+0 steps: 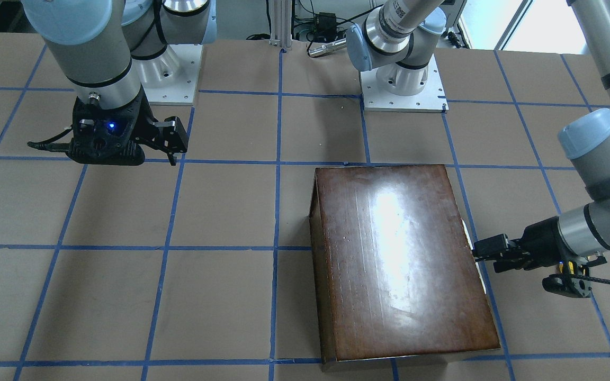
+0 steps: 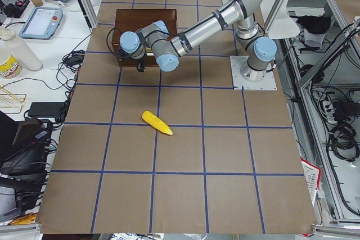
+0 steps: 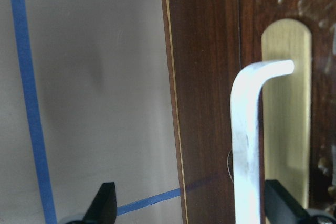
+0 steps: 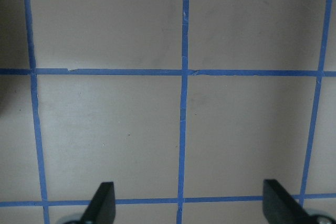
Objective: Open drawer and put corn inside
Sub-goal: 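Hook the left gripper onto the white drawer handle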
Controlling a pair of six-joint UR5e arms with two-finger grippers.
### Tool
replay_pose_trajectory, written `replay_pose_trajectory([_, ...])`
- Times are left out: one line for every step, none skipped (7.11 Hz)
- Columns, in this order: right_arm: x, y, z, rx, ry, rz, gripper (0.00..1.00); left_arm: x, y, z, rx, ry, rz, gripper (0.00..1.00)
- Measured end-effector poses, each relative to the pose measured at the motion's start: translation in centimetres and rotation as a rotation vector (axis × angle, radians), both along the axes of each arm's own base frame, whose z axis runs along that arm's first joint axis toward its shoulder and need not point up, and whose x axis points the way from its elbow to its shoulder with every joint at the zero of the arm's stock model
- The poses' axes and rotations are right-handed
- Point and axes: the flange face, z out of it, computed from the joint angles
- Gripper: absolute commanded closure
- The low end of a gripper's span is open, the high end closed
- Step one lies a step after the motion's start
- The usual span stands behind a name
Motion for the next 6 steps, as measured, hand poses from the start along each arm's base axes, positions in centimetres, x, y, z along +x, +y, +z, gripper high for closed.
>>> replay_pose_trajectory([0.0,0.0,0.0,0.0,0.0,0.0,0.0,-0.1,0.1,-0.5,0.006,0.005,-0.004,0.0])
replay_pose_trajectory([0.0,0.0,0.0,0.001,0.0,0.0,0.0,-0.1,0.2,-1.0,0.013,0.009,-0.008,0.0])
replay_pose_trajectory([0.0,0.0,0.0,0.002,0.0,0.0,0.0,-0.1,0.2,-1.5,0.017,0.011,-0.009,0.0])
replay_pose_trajectory([0.0,0.0,0.0,0.002,0.0,0.0,0.0,-0.1,0.1,-1.8,0.019,0.013,-0.01,0.0])
replay_pose_trajectory([0.0,0.0,0.0,0.002,0.0,0.0,0.0,0.0,0.0,-2.0,0.017,0.012,-0.015,0.0])
replay_pose_trajectory([0.0,0.0,-0.1,0.002,0.0,0.0,0.0,0.2,-0.1,-1.9,0.012,0.008,-0.021,0.0])
